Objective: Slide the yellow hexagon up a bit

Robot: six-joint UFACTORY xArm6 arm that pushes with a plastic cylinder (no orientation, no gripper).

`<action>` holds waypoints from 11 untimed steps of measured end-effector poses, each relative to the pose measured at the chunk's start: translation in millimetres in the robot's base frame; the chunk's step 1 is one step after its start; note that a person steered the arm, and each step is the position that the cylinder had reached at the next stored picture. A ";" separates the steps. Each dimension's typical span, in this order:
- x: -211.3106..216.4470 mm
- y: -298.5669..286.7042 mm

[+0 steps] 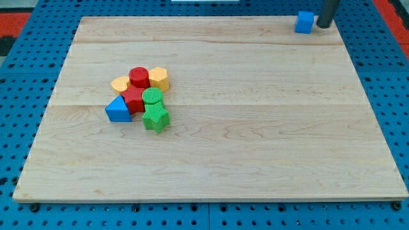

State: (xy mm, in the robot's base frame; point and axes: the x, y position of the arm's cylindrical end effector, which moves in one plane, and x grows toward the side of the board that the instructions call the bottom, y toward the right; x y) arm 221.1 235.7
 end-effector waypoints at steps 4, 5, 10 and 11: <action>127.8 -47.7; 162.5 -105.1; 154.0 -349.2; 134.3 -372.5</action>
